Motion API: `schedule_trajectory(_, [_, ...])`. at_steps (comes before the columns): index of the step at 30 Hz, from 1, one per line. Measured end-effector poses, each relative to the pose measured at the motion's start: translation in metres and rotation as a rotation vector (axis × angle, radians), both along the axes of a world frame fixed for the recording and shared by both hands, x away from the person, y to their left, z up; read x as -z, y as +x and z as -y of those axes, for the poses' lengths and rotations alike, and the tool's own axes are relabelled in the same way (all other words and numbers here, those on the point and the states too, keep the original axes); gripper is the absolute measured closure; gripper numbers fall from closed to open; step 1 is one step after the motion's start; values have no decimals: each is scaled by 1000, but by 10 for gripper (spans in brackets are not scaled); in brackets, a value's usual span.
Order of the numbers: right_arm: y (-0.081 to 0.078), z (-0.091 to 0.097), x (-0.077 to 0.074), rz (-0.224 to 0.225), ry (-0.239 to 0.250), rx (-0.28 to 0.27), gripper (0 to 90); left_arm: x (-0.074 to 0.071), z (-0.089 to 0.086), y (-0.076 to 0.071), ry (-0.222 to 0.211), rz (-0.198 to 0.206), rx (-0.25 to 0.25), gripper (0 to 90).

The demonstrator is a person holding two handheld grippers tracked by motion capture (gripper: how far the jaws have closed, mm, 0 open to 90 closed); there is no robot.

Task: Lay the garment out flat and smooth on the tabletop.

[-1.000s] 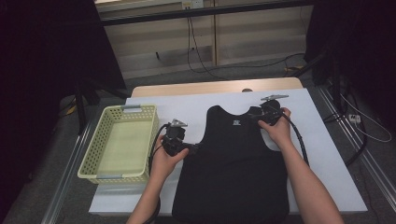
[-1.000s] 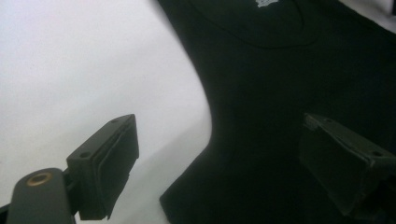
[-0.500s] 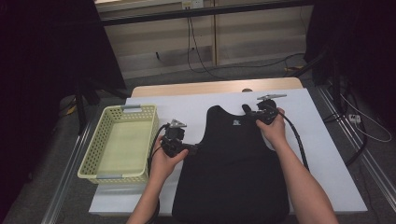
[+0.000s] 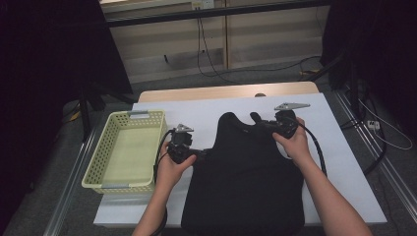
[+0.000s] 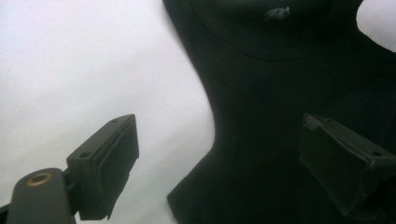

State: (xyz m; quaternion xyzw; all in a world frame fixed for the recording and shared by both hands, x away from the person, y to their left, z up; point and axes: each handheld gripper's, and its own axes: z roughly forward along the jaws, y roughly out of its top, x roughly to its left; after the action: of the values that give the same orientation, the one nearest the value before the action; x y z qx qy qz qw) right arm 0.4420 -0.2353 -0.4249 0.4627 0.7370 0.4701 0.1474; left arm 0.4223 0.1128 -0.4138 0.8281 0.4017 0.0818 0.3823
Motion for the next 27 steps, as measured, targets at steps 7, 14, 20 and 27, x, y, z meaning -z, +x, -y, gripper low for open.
schedule_trajectory(7, [-3,1,11,-28,11,3,858,3,8,20,-28,-27,-8,114])
schedule_trajectory(14, [-13,-14,6,-13,-5,-55,857,13,23,51,-24,-38,4,86])
schedule_trajectory(20, [-19,-19,10,-24,16,-60,857,23,42,79,-11,-30,-18,91])
schedule_trajectory(27, [-23,-24,9,-23,24,-70,856,38,69,98,18,-23,5,201])
